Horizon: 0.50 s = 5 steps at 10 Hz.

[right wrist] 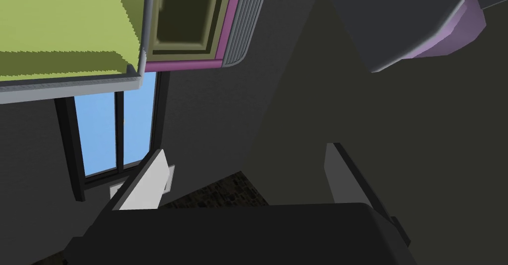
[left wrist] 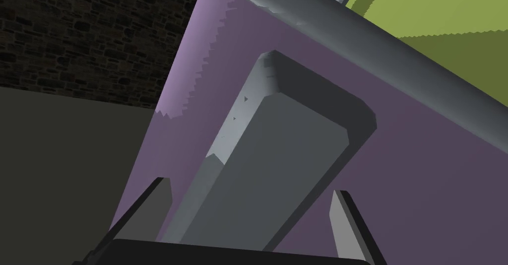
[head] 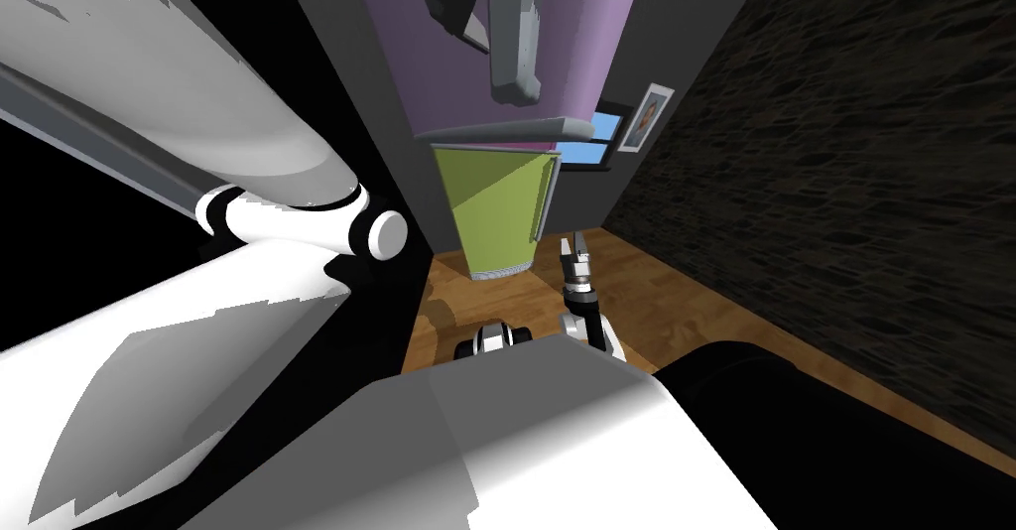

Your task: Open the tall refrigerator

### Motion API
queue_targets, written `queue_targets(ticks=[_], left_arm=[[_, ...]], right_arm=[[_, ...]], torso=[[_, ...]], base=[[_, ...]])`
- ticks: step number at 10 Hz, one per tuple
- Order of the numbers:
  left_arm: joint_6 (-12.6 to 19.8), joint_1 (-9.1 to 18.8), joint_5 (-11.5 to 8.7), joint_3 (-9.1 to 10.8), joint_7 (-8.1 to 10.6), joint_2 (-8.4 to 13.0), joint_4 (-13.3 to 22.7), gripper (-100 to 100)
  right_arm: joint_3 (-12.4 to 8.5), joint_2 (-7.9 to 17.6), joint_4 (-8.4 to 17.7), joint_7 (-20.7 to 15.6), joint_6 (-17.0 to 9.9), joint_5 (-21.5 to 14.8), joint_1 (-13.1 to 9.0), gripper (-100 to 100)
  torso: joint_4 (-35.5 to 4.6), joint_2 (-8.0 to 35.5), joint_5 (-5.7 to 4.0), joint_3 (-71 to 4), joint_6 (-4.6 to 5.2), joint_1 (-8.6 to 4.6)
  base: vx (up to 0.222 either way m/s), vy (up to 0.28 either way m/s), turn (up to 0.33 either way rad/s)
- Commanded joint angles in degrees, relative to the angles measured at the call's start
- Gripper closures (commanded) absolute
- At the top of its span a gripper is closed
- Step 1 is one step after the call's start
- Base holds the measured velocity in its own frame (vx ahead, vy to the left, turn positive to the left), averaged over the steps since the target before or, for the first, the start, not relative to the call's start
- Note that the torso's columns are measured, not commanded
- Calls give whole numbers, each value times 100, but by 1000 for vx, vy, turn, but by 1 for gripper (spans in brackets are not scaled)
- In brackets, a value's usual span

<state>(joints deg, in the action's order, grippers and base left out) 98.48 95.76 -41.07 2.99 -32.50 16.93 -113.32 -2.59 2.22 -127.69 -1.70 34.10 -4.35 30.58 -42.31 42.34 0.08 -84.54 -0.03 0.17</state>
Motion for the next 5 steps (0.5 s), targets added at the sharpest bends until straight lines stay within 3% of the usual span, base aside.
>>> queue_targets(ticks=[1, 2, 5], left_arm=[[39, 144, -38, 47, -10, 32, 126, -100], [46, 160, -43, 50, -13, 33, 141, 0], [45, 160, -45, 46, -13, 29, 138, 0]], right_arm=[[0, 0, 0, 0, 0, 0, 0, 0], [0, 0, 0, 0, 0, 0, 0, 0], [0, 0, 0, 0, 0, 0, 0, 0]], torso=[[0, -1, 3, -2, -2, 4], [2, -4, 2, -3, -1, 3], [3, -7, -6, -5, 2, -13]], base=[[7, -6, -6], [0, 0, 0], [0, 0, 0]])
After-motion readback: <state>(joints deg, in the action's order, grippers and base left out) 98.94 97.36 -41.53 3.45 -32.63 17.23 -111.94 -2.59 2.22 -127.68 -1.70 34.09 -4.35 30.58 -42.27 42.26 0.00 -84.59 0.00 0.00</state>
